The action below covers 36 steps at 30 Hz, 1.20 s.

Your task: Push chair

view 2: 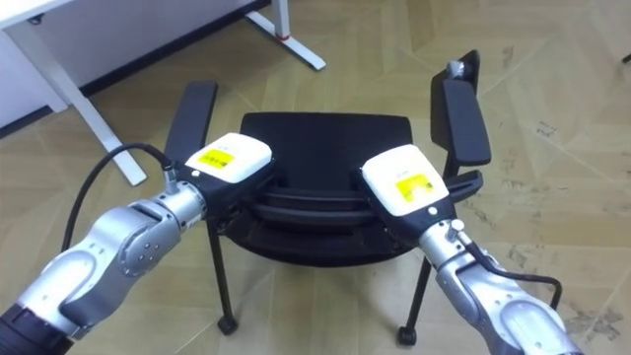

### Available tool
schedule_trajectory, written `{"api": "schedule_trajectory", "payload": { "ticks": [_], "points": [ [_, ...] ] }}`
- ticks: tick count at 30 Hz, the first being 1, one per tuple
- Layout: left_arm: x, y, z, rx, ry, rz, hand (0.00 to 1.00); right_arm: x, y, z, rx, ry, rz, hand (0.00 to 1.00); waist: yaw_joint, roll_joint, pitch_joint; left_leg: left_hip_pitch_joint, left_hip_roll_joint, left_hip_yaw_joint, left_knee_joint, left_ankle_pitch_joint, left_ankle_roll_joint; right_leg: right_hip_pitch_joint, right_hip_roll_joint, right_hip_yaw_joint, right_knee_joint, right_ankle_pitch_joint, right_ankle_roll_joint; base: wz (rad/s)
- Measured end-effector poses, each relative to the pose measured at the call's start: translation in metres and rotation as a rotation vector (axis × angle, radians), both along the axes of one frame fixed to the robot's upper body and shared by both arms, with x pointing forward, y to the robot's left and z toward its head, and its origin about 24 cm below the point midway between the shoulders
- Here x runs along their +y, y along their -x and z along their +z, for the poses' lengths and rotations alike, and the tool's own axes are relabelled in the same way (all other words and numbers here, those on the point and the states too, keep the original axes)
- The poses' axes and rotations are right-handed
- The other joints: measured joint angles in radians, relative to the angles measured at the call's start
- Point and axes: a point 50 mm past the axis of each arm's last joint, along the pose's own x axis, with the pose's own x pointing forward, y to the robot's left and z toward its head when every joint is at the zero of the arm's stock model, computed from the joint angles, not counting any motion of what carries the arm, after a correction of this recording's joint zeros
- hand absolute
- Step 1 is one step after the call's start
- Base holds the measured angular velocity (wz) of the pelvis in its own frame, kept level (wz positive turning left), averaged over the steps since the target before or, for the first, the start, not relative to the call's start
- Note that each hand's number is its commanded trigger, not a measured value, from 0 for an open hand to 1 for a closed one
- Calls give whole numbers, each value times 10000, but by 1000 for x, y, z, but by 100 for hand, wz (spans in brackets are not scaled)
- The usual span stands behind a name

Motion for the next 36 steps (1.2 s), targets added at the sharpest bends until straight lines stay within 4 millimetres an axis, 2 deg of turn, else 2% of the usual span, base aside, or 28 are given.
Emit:
{"api": "schedule_trajectory", "payload": {
  "ticks": [14, 21, 23, 24, 26, 27, 28, 29, 30, 31, 32, 33, 34, 35, 36],
  "points": [
    [1, 2, -3, 131, -16, 32, 100, 2, 1, -2, 147, -4, 21, 100, 37, -45, -57, 198, 1, 25, 0, 0, 0, 135, -2, 209, 9, 0, 0, -2],
    [3, 4, -8, 291, -96, 90, 100, 4, 3, -10, 438, -81, -1, 100, 34, -216, -127, 298, 115, 115, 91, -2, -3, 262, 47, 181, 34, -1, 1, 0],
    [3, 4, -10, 308, -159, 147, 100, 6, 2, -13, 588, -188, -1, 100, 29, -328, -106, 265, 189, 128, 378, -7, -10, 371, 68, 174, 48, -2, -1, 2],
    [5, 4, -13, 370, -187, 221, 100, 7, 1, -16, 719, -266, -17, 100, 33, -395, -98, 200, 282, 175, 735, -94, -132, 473, 116, 156, 52, -2, -1, 0],
    [6, 3, -15, 352, -162, 274, 100, 9, 0, -18, 812, -356, -52, 100, 24, -345, -70, -121, 538, 201, 1545, -420, -215, 562, 292, 81, 63, -17, -26, 8],
    [7, 3, -15, 359, -182, 315, 100, 10, -1, -20, 868, -401, -53, 100, -2, -363, -64, -380, 684, 246, 2149, -542, -234, 599, 375, -1, 106, -80, -125, 16],
    [7, 3, -18, 412, -162, 371, 100, 10, -1, -21, 940, -430, -81, 100, -1, -369, -46, -621, 792, 325, 2790, -561, -233, 662, 477, -80, 228, -160, -234, 18],
    [7, 3, -19, 445, -158, 393, 100, 10, 0, -22, 970, -438, -94, 100, -32, -339, -24, -761, 854, 344, 3171, -561, -232, 693, 486, -105, 228, -164, -240, 17],
    [8, 2, -20, 489, -169, 412, 100, 11, 0, -23, 1010, -438, -88, 100, -76, -285, 15, -1167, 1051, 437, 4231, -553, -229, 842, 593, -91, 205, -243, -353, 14],
    [8, 2, -19, 495, -200, 415, 100, 13, -1, -22, 1052, -455, -79, 100, -130, -242, 108, -1826, 1240, 503, 5526, -434, -158, 1121, 703, -26, 221, -479, -538, 19],
    [9, 2, -20, 506, -187, 409, 100, 13, -2, -22, 1045, -458, -74, 100, -178, -225, 143, -2124, 1285, 516, 5983, -509, -107, 1188, 720, -33, 285, -685, -557, 49],
    [7, 1, -20, 531, -61, 398, 100, 11, -2, -20, 1004, -402, -94, 100, -363, -153, 117, -2584, 1225, 595, 5442, -695, 10, 1004, 754, 17, 793, -1014, -590, 56],
    [3, 0, -18, 421, 87, 350, 100, 5, -2, -17, 965, -353, -179, 100, -367, -99, 111, -3020, 1070, 785, 4474, -600, 5, 660, 652, -8, 1432, -1472, -570, 40],
    [2, 0, -17, 386, 138, 319, 100, 3, -2, -16, 967, -356, -198, 100, -297, -128, 123, -3139, 958, 918, 3889, -437, -34, 530, 571, 61, 1803, -1675, -535, -20],
    [0, 1, -17, 383, 179, 162, 100, 0, 1, -17, 1054, -400, -268, 100, -198, -240, 75, -3261, 847, 1186, 3286, 444, 267, 358, 405, 283, 2437, -2095, -435, -35]
  ]
}}
